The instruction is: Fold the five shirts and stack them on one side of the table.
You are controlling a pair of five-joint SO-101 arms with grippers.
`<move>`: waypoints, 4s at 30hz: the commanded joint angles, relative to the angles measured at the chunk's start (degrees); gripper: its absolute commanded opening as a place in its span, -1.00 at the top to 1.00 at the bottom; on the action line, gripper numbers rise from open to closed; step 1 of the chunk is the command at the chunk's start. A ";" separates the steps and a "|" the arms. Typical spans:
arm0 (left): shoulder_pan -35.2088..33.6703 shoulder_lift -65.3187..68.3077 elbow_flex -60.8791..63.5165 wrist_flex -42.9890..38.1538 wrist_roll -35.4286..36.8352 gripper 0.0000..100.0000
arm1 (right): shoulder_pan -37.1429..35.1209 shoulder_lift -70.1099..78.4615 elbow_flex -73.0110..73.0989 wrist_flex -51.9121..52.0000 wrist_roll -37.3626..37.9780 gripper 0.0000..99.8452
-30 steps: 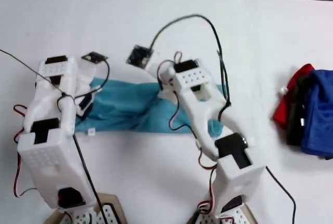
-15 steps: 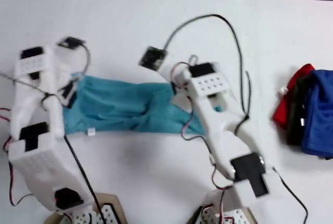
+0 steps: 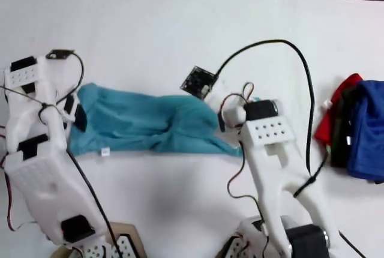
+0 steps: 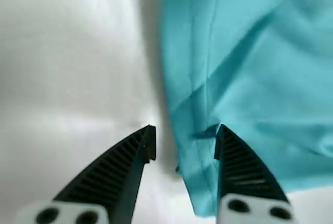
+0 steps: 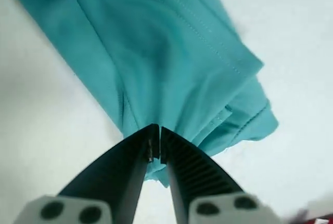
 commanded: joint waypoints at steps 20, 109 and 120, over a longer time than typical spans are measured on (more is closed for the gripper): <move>5.10 19.69 -33.27 16.97 0.35 0.58 | -2.33 -4.00 -0.26 4.44 -0.35 0.96; 64.35 17.41 -52.79 17.05 5.27 0.64 | 43.21 -51.65 17.58 23.16 15.82 0.96; 51.52 -5.27 -38.20 16.88 5.10 0.65 | 37.41 -51.38 20.13 18.68 14.95 0.96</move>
